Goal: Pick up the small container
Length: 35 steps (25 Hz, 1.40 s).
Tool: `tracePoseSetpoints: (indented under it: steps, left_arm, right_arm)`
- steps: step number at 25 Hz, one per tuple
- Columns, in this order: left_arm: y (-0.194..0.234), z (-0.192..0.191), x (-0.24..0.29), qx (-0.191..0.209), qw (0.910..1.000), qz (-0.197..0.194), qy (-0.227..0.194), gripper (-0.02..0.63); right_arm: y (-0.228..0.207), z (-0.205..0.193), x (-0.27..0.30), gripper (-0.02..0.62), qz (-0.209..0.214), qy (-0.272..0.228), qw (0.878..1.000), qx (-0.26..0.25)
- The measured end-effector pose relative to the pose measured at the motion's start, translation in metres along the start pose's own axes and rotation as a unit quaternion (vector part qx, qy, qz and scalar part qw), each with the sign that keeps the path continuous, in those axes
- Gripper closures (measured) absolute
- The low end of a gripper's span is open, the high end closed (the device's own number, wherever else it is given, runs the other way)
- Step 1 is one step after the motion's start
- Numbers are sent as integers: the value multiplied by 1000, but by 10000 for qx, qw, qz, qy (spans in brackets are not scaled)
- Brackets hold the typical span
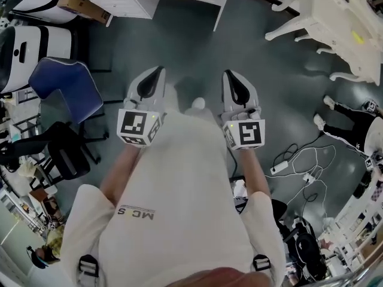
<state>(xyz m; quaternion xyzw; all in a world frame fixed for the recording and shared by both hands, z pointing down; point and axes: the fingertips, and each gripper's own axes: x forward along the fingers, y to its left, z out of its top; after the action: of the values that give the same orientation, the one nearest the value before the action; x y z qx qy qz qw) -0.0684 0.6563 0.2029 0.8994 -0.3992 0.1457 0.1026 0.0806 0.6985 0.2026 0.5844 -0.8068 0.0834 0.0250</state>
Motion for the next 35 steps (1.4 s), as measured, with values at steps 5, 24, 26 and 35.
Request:
tracePoseSetpoints:
  steps: [5, 24, 26, 35]
  left_arm:
    - [20, 6, 12, -71, 9999, 139, 13, 606]
    - [331, 104, 268, -295, 9987, -362, 197, 606]
    - [364, 123, 292, -320, 9983, -445, 198, 606]
    - [463, 167, 372, -355, 9979, -534, 59, 606]
  right_arm:
    - [-12, 1, 31, 600, 46, 25, 9999, 148]
    - [-85, 57, 424, 600, -287, 417, 9987, 0]
    - [-94, 73, 465, 600, -404, 401, 9984, 23]
    - [-112, 107, 592, 600, -460, 401, 9981, -108]
